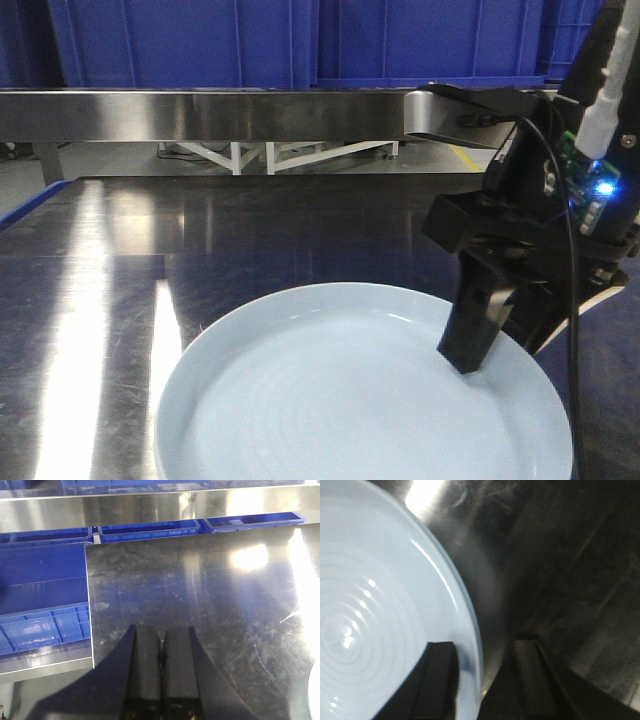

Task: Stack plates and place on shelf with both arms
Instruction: 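Grasp the rim of the stacked plates with the right gripper, then lift the stacked plates high above the table with the right gripper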

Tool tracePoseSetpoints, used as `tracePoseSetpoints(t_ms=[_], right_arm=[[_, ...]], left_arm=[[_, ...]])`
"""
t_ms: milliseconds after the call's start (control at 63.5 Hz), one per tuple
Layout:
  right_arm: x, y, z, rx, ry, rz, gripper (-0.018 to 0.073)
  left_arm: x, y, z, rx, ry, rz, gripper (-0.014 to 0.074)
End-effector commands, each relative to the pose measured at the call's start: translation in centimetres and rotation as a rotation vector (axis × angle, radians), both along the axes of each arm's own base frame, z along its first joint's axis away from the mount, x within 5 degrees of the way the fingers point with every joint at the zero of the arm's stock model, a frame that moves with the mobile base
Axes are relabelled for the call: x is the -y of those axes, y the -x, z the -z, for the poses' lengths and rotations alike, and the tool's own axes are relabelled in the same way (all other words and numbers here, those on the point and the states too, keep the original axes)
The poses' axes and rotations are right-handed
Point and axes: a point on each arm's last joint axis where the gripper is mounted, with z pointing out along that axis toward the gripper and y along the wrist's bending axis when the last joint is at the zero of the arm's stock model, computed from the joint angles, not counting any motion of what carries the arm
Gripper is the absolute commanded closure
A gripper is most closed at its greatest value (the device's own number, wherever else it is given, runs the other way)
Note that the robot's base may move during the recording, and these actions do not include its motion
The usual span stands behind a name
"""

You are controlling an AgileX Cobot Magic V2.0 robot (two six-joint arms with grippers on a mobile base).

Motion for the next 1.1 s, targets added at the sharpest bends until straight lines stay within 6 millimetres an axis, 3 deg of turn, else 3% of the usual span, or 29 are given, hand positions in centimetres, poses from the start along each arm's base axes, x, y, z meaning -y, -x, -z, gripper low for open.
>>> tracePoseSetpoints(t_ms=[0, 205, 425, 787, 1087], right_arm=[[-0.2, -0.2, -1.3, 0.044, -0.029, -0.001, 0.0291], [-0.1, 0.0, -1.2, 0.024, -0.025, -0.009, 0.0515], [-0.1, -0.1, -2.4, 0.079, -0.046, 0.000, 0.0502], [0.9, 0.3, -9.8, 0.502, -0.194, 0.091, 0.0502], [2.7, 3.2, -15.8, 0.790, -0.315, 0.145, 0.0502]], left_arm=[[-0.1, -0.3, -1.7, 0.108, 0.040, -0.023, 0.0512], [-0.1, -0.3, -1.7, 0.108, 0.040, -0.023, 0.0512], [-0.1, -0.3, -1.7, 0.108, 0.040, -0.023, 0.0512], [-0.1, -0.3, -1.8, 0.112, 0.041, -0.024, 0.0512], [-0.1, -0.3, -1.8, 0.112, 0.041, -0.024, 0.0512]])
